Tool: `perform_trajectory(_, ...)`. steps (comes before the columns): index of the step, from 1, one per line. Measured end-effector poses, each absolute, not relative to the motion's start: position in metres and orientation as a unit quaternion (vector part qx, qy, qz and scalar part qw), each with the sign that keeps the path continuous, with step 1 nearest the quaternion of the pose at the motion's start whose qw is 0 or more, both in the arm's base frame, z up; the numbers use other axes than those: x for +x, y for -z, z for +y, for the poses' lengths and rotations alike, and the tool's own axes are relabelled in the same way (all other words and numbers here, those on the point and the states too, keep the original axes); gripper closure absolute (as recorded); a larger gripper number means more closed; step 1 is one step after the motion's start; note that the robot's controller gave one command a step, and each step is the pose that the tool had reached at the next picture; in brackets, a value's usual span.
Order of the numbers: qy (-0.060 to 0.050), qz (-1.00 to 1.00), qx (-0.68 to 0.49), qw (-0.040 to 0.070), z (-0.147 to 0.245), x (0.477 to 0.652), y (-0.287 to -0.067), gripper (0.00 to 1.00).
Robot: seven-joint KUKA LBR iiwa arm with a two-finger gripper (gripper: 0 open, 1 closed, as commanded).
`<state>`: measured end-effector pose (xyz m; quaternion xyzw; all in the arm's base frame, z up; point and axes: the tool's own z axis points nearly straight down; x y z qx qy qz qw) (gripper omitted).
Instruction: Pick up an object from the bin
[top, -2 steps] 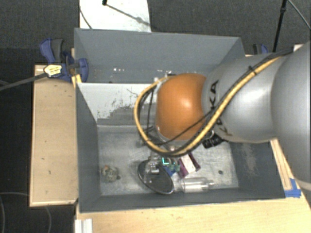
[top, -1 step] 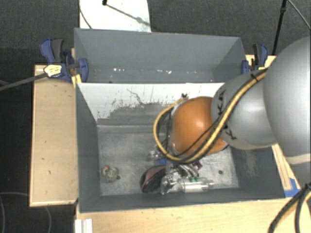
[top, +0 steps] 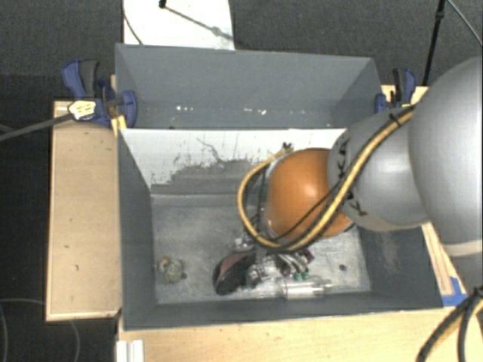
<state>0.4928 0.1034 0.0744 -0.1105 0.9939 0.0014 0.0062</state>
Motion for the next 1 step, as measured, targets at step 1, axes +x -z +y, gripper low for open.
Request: perform_trajectory(1, 0.000, 0.988, -0.152, 0.005, 0.1080, 0.4903, -0.2268, 1.00)
